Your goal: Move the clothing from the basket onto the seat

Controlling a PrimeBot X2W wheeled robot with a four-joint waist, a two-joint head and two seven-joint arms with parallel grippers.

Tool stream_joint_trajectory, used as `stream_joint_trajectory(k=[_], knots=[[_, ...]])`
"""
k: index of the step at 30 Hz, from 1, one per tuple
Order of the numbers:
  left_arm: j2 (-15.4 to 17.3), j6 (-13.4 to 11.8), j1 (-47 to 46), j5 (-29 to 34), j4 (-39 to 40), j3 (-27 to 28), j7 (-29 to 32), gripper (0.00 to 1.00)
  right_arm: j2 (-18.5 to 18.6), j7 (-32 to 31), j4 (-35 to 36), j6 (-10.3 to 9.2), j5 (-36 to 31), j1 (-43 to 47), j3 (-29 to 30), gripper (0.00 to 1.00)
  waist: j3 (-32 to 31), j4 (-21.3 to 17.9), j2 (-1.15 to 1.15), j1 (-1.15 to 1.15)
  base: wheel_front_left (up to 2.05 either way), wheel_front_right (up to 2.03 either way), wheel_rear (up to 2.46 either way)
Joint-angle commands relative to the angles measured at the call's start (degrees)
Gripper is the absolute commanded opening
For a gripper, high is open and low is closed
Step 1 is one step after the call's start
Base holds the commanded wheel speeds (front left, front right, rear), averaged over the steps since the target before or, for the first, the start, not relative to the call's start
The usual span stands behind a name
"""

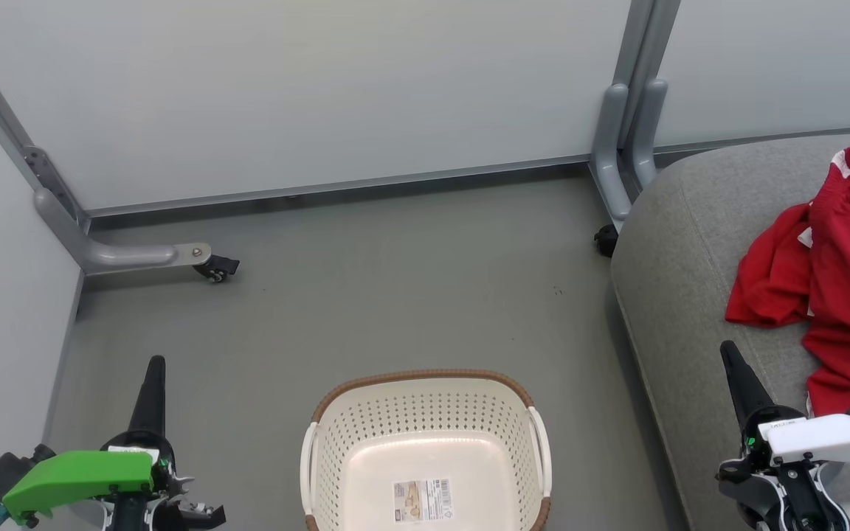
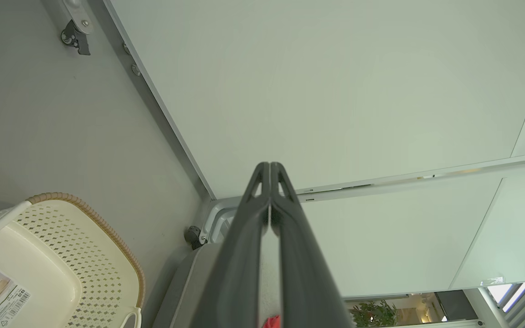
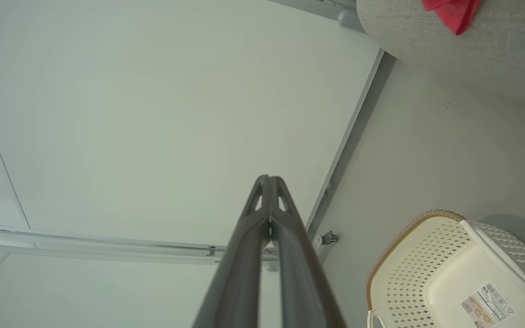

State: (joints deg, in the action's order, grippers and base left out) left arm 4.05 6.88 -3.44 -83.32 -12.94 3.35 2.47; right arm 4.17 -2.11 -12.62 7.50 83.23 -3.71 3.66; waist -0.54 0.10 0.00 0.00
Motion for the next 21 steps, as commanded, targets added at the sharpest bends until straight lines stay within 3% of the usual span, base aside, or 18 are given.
stream_joint_trajectory(k=[1, 21], knots=[[0.18, 0.29, -1.51, -1.44, 0.08, 0.32, 0.38, 0.0, 0.26, -0.47, -0.14, -0.01, 1.41, -1.0, 0.28, 0.0, 0.05, -0.01, 0.0, 0.0, 0.0, 0.0, 0.0], [-0.04, 0.78, -2.89, -9.27, -1.01, 1.63, 2.66, 0.0, 0.08, -2.86, -1.26, -0.02, 9.5, -2.52, 1.08, 0.0, 0.61, -0.09, 0.0, 0.0, 0.0, 0.0, 0.0]])
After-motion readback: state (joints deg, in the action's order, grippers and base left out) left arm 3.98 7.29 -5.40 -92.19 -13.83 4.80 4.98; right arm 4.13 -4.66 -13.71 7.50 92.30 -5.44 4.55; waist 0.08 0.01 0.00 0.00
